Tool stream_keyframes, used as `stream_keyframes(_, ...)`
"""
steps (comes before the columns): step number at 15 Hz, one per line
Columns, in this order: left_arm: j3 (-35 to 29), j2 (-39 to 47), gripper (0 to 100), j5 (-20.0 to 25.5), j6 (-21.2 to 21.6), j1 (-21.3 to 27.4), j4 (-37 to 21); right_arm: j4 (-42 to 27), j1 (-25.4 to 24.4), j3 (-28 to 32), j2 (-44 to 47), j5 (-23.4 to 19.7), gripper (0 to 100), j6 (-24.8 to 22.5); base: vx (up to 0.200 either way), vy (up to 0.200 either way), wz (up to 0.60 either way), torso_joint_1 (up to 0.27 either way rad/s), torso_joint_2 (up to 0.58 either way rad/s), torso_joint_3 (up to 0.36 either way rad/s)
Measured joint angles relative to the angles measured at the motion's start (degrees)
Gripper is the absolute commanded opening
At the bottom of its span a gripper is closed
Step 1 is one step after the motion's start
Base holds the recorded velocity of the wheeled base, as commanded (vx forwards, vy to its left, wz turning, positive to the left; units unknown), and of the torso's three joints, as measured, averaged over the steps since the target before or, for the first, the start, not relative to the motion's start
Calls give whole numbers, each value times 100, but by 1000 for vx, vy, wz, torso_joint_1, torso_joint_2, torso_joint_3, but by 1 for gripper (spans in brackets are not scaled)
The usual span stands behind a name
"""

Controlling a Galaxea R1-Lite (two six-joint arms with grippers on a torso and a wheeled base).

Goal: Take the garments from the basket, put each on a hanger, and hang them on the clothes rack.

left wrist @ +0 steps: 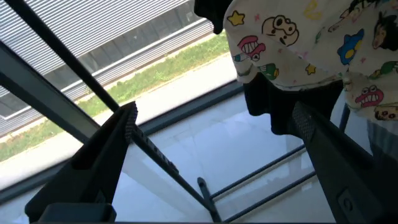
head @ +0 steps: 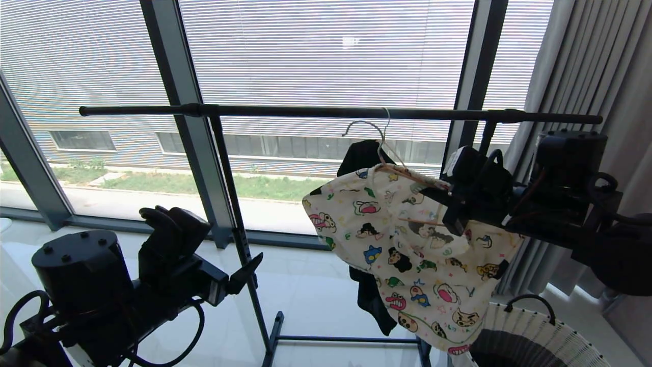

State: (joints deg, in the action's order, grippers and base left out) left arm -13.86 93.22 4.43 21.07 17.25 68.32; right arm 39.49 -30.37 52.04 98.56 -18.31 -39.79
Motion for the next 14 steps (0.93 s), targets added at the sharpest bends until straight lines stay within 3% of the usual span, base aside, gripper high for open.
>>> stream_keyframes(4, -356, 846, 100, 271, -126, -221, 411, 107, 0, -23, -116, -290, 0, 0, 0, 0, 0, 0, 0, 0)
stream_keyframes(6, -474, 1246, 100, 1196, -88, -245, 818, 113, -13, -28, -208, -399, 0, 5, 0, 0, 0, 0, 0, 0)
stream_keyframes(7, -502, 1369, 100, 1410, -22, -251, 873, 111, -24, -33, -245, -433, 0, 5, 0, 0, 0, 0, 0, 0)
stream_keyframes(14, -631, 1773, 100, 1582, 72, -441, 1103, 110, -310, -480, -758, -670, 0, 13, 0, 0, 0, 0, 0, 0)
